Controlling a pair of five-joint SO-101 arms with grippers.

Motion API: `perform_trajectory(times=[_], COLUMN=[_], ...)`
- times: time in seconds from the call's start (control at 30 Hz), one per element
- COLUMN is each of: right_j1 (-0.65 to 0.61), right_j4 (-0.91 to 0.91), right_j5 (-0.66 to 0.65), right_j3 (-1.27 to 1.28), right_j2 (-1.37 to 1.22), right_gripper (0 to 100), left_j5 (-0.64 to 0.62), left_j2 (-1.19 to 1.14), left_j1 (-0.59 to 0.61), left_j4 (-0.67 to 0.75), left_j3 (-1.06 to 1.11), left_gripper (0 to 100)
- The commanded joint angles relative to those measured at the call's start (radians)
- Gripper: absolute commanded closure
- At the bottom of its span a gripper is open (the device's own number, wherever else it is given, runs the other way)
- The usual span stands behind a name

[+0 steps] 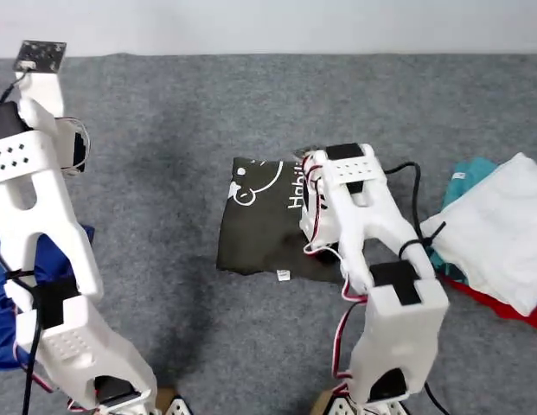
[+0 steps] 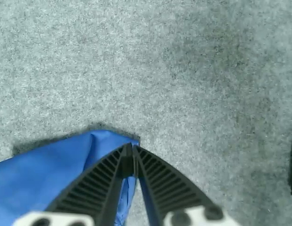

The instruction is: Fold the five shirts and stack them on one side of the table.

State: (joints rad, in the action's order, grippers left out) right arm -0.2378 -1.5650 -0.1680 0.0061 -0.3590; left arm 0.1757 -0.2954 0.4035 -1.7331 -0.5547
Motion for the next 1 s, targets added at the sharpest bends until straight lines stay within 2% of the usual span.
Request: perform_trajectory(times=[0.0, 0.07, 0.2, 0.3, 0.57, 0.77, 0.83, 0.9, 0.97], right_j1=[-0.039, -0.047, -0.036, -0.036, -0.031, -0.041, -0.038, -0.030, -0.030], right_j4=[-0.062, -0.076, -0.041, 0.041, 0.182, 0.162, 0.119, 0.082, 0.074], right_j5=[-0.002, 0.028, 0.190, 0.293, 0.385, 0.384, 0.382, 0.371, 0.282], right_j3=[-0.078, -0.089, -0.109, -0.124, -0.170, -0.198, -0.218, -0.233, -0.233], right_j2=[0.119, 0.142, 0.133, 0.093, -0.111, -0.260, -0.274, -0.275, -0.269], right_gripper=[96.9, 90.8, 71.9, 65.5, 65.4, 67.0, 72.5, 82.4, 94.3], left_j5=[0.009, 0.009, 0.009, 0.011, 0.011, 0.008, 0.008, 0.006, 0.006], left_j2=[0.049, 0.049, 0.051, 0.054, 0.049, 0.049, 0.054, 0.057, 0.057], left_j1=[0.006, 0.006, 0.006, 0.006, 0.002, 0.006, 0.006, 0.006, 0.006], left_j4=[-0.020, -0.020, -0.020, -0.020, -0.020, -0.020, -0.021, -0.021, -0.021], left_j3=[-0.002, -0.002, -0.002, -0.002, -0.002, -0.002, -0.002, -0.002, -0.002], left_gripper=[99, 99, 99, 99, 99, 99, 99, 99, 99])
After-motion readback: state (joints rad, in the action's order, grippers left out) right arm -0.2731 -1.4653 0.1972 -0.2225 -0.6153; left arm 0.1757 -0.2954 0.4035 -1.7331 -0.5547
